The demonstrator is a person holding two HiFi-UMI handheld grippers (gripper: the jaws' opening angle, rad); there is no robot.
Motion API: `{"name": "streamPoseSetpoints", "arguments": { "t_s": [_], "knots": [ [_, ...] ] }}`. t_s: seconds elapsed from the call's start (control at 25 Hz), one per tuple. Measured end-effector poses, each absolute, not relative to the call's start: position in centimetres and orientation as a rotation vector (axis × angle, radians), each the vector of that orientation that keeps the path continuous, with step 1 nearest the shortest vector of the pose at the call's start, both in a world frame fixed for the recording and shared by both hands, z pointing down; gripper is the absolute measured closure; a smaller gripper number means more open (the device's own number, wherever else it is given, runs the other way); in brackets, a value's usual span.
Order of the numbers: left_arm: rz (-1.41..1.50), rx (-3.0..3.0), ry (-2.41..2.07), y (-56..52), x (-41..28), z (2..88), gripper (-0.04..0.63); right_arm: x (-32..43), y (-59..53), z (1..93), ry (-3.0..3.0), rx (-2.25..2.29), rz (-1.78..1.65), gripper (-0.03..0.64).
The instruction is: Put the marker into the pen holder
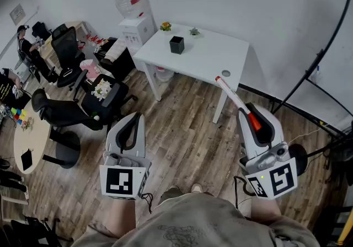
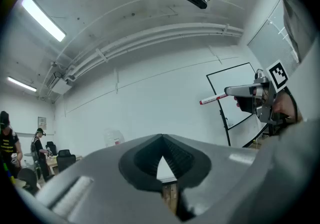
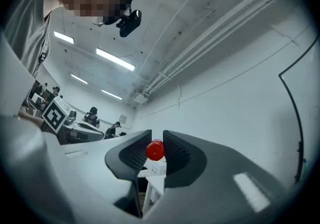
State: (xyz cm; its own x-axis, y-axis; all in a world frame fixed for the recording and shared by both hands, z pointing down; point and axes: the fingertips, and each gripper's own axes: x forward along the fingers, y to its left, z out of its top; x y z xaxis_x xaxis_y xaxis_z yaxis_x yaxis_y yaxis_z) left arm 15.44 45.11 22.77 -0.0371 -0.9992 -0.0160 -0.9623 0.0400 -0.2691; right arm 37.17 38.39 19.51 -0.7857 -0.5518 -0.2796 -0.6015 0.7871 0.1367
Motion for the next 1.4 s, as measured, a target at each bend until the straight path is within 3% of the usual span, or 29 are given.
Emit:
{"name": "streamPoseSetpoints", "arguments": {
  "t_s": [1.4],
  "knots": [
    [-0.371,-2.089,2.029,41.8,18.4,24.9,0.595,37.7,36.3,23.7,2.908,-0.821,0.15,0.52]
  ]
}}
